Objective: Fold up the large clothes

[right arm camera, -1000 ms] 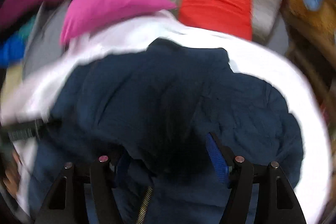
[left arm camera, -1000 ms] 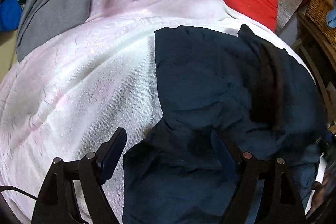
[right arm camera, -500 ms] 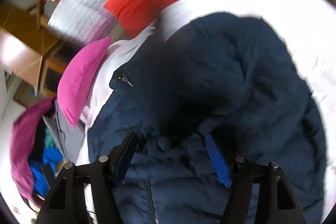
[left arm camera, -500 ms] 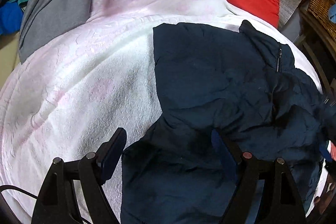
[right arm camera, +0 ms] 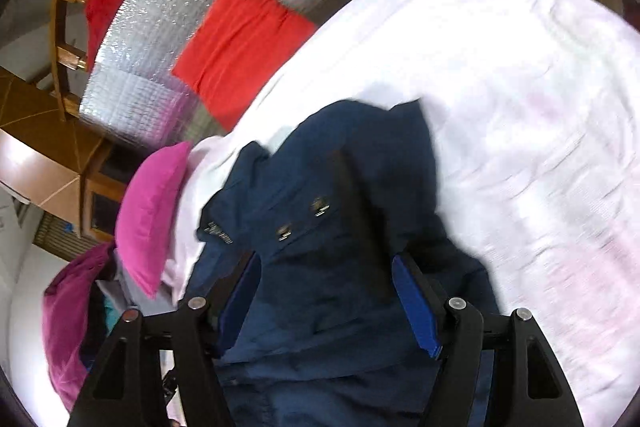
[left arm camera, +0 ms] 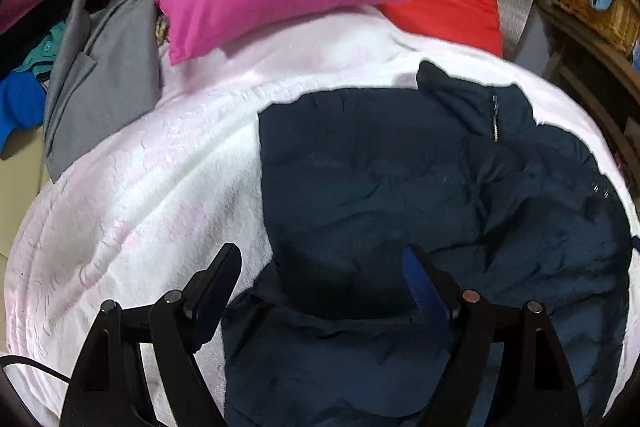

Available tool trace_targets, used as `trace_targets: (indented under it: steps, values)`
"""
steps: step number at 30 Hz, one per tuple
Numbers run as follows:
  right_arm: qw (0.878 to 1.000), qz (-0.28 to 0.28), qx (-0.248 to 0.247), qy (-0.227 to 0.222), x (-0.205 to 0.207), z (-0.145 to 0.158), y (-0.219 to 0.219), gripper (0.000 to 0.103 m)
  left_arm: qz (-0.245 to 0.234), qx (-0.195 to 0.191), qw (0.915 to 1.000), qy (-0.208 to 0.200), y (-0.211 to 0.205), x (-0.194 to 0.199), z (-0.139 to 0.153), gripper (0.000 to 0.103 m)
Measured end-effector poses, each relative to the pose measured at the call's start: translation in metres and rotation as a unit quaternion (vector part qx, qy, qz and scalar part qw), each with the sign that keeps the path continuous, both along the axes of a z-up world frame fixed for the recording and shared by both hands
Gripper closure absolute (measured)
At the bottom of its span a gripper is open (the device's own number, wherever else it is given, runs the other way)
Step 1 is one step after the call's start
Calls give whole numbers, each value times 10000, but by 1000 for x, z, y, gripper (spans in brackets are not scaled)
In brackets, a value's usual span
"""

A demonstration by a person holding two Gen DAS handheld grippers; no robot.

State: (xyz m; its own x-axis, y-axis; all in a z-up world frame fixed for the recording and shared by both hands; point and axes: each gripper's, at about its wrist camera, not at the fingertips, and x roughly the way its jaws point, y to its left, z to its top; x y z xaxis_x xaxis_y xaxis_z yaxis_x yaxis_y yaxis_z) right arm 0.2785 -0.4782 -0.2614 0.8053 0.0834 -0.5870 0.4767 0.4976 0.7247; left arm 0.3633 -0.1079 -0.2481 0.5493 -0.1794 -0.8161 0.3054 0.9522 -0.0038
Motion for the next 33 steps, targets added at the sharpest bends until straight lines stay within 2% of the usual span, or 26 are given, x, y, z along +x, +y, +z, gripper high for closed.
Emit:
trace_targets:
  steps: [5, 8, 11, 14, 16, 17, 18, 19, 22, 26, 28, 33]
  values:
    - [9997, 55, -115, 228, 11, -4, -14, 31, 90, 29, 10000, -13, -2, 3, -2, 20]
    - [9949, 219, -614, 774, 29, -6, -13, 31, 151, 183, 9995, -185, -5, 4, -1, 20]
    - [9830, 530, -1092, 1379, 51, -13, -1, 34, 118, 349, 9990, -256, -12, 4, -3, 20]
    - [9659, 716, -1892, 1614, 57, -5, 19, 61, 58, 412, 9988, -271, -21, 5, -3, 20]
    - [9484, 698, -2587, 1693, 53, 8, 34, 87, 60, 466, 9984, -305, -24, 5, -3, 20]
    - [9401, 663, -2888, 1684, 50, 14, 40, 90, 80, 507, 9981, -327, -25, 5, -2, 20]
    - [9363, 626, -3055, 1613, 46, 18, 44, 100, 94, 524, 9980, -345, -26, 4, -1, 20]
    - [9361, 612, -3141, 1456, 39, 25, 47, 102, 100, 527, 9979, -376, -26, 4, 1, 20]
    - [9344, 503, -3330, 1159, 23, 38, 59, 102, 77, 553, 9974, -453, -27, 1, 3, 20]
    - [9314, 773, -3230, 1493, 26, 12, 66, 102, 11, 770, 9968, -216, -31, 4, -13, 20]
    - [9386, 756, -3015, 1495, 26, 4, 58, 102, -16, 775, 9968, -206, -30, 3, -13, 20]
    - [9586, 716, -2528, 1101, 11, 18, 54, 100, 86, 659, 9971, -383, -21, 1, -1, 20]
